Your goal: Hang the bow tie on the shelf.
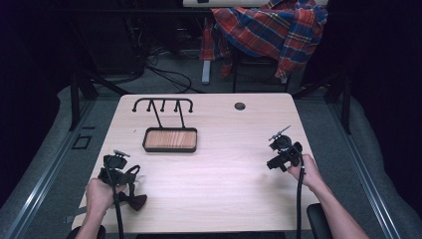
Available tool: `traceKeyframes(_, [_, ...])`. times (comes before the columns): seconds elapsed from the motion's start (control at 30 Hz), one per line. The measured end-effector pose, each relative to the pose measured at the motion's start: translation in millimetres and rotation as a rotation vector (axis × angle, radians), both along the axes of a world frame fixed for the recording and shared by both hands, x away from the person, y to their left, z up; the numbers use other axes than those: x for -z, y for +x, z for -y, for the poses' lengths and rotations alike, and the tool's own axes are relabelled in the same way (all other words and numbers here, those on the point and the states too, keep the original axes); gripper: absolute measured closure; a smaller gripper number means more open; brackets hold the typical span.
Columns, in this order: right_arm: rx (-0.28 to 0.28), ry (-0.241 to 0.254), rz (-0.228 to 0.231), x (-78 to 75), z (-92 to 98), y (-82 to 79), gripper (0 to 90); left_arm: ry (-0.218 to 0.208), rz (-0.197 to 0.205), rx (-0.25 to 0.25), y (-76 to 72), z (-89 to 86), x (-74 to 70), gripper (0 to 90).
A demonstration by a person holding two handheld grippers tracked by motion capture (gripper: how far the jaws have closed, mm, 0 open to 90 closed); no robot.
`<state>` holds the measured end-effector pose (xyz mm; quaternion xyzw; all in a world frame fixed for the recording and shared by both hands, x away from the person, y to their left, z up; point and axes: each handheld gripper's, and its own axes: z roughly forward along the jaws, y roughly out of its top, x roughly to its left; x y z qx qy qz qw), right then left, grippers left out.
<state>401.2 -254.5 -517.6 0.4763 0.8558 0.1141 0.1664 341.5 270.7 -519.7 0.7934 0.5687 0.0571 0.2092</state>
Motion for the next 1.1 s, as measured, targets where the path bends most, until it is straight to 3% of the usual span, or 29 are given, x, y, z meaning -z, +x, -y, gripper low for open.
traceKeyframes(0.07, [0.004,0.0,0.005,0.5,0.0,0.0,15.3,-0.018,0.046,-0.016,-3.2,-2.7,-5.9,89.1])
traceKeyframes(0.17, [0.0,-0.005,0.002,0.5,0.3,0.4,15.3,-0.032,0.081,-0.02,-6.5,-4.8,-11.9,89.2])
traceKeyframes(0.2, [0.001,-0.006,0.003,0.7,0.5,0.5,15.3,-0.039,0.119,-0.022,-9.7,-6.6,-16.8,89.2])
traceKeyframes(0.27, [0.001,-0.008,0.003,0.8,0.6,0.6,15.3,-0.047,0.133,-0.023,-10.8,-7.4,-19.0,89.2])
traceKeyframes(0.33, [0.008,-0.017,0.018,0.5,0.2,0.7,15.3,-0.075,0.197,-0.025,-15.8,-11.4,-27.8,89.3])
traceKeyframes(0.5, [0.027,-0.015,0.038,-0.3,0.9,0.8,15.3,-0.095,0.243,-0.03,-19.2,-14.0,-34.9,89.4])
traceKeyframes(0.97, [-0.004,-0.029,0.015,3.1,-0.8,1.0,15.3,-0.076,0.296,-0.025,-9.3,-18.4,-48.0,89.4])
traceKeyframes(1.1, [-0.015,-0.031,0.007,3.4,-1.3,0.9,15.3,-0.077,0.3,-0.052,-2.5,-28.5,-45.5,89.4])
